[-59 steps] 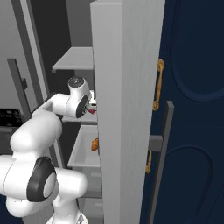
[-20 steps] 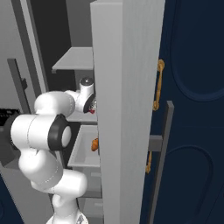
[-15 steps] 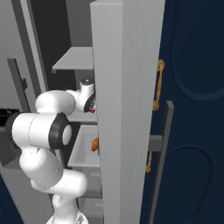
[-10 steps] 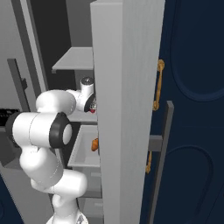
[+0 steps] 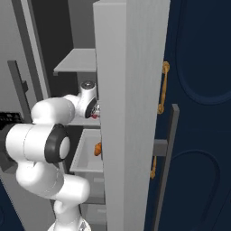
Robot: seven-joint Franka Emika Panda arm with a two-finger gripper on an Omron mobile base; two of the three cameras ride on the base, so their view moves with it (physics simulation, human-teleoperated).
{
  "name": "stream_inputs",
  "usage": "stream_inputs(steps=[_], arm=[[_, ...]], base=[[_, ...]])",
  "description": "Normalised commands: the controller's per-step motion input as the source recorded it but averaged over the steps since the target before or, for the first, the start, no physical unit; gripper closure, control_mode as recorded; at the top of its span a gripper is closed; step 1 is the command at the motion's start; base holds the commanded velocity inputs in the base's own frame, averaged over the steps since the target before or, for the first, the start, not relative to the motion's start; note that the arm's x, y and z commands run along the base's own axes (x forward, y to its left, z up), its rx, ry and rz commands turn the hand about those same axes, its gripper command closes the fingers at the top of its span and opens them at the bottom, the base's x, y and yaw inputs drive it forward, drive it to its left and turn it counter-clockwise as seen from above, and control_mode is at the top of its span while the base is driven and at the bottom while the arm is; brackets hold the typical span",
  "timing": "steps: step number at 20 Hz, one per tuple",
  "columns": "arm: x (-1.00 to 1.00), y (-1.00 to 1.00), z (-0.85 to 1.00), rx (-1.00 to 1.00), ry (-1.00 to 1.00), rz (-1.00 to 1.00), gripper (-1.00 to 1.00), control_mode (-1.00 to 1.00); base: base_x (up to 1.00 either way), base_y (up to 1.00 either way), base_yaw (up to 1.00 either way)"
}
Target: Take the strawberry from the fridge and place it on top of the pancake, located on the dining counter.
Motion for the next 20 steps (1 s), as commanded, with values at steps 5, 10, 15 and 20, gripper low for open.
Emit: stream_inputs(steps=[5, 10, 15, 20], arm=[[-0.43, -0.07, 0.2, 0.0, -0.03, -0.05, 1.0, -1.0], [-0.6, -0.11, 0.44, 0.0, 0.0, 0.0, 1.0, -1.0], [-0.82, 0.0, 0.22, 0.0, -0.01, 0.0, 1.0, -1.0], [-0.94, 0.0, 0.39, 0.0, 0.0, -0.01, 1.0, -1.0]], base=[[0.0, 0.0, 0.0], [0.0, 0.0, 0.0], [0.0, 0.0, 0.0], [0.0, 0.0, 0.0]])
